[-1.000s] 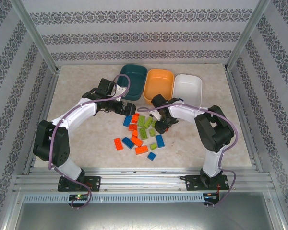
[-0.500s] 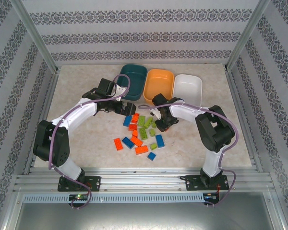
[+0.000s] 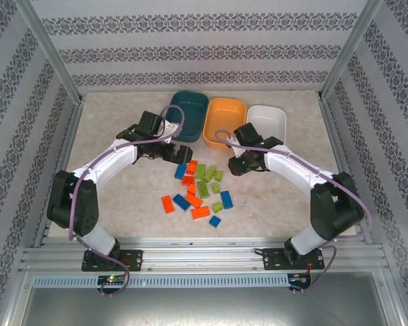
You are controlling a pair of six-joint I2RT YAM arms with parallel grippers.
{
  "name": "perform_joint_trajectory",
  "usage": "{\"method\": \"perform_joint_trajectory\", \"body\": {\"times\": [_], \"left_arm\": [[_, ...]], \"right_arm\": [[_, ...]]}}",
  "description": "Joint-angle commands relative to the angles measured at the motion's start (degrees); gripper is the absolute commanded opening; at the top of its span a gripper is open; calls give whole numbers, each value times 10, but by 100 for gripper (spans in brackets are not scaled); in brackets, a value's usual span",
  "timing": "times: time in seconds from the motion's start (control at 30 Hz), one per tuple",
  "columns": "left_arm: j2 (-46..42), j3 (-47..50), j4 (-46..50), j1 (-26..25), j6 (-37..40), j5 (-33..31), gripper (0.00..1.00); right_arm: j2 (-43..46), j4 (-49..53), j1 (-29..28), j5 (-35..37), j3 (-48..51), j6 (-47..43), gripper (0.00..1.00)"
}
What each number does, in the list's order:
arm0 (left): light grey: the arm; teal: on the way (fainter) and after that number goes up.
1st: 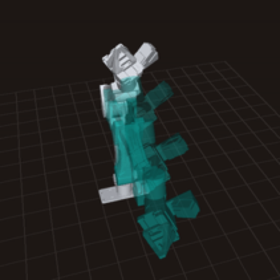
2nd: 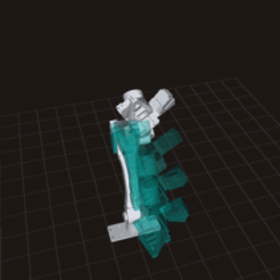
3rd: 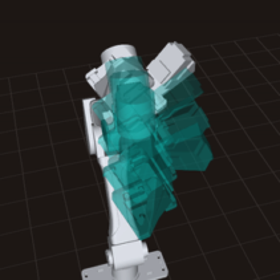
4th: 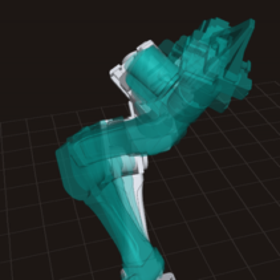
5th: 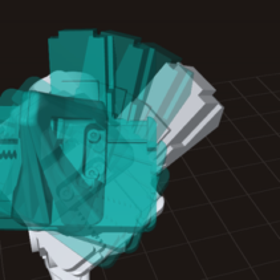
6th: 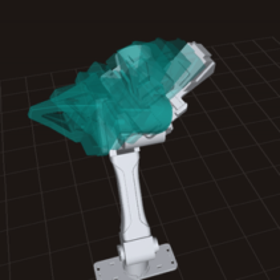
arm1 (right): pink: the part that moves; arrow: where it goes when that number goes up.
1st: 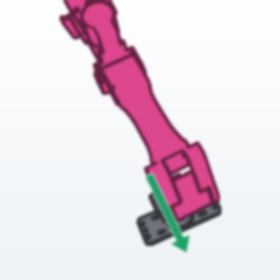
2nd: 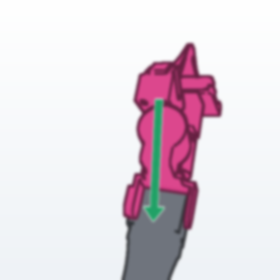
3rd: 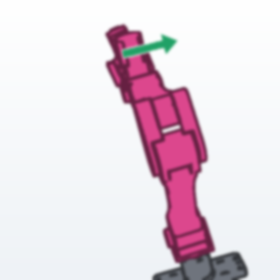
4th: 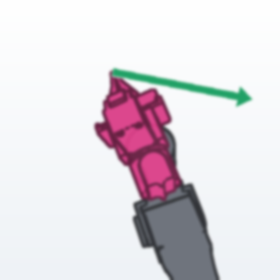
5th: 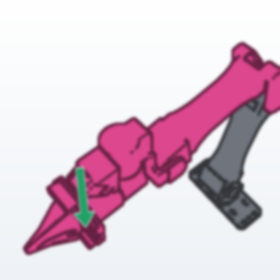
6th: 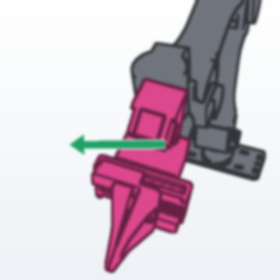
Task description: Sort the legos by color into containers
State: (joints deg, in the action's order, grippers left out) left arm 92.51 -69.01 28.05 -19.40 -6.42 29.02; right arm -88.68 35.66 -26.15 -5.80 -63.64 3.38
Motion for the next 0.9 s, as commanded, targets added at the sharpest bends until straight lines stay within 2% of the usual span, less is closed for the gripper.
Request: {"method": "perform_joint_trajectory", "body": {"times": [0.0,0.17,0.5,0.7,0.87], "left_arm": [[-23,-15,15,2,7,-23,100],[-24,-17,24,2,8,-70,100],[-18,-22,52,3,3,-195,100],[-1,-30,62,3,0,-185,100],[22,-37,72,4,0,-165,99]], "right_arm": [[17,-37,18,-55,-33,73,27],[-42,-26,54,-62,-150,133,27],[-276,51,63,-45,-387,159,25],[-366,83,63,-21,-460,154,25],[-404,88,61,-28,-482,153,29]]}}
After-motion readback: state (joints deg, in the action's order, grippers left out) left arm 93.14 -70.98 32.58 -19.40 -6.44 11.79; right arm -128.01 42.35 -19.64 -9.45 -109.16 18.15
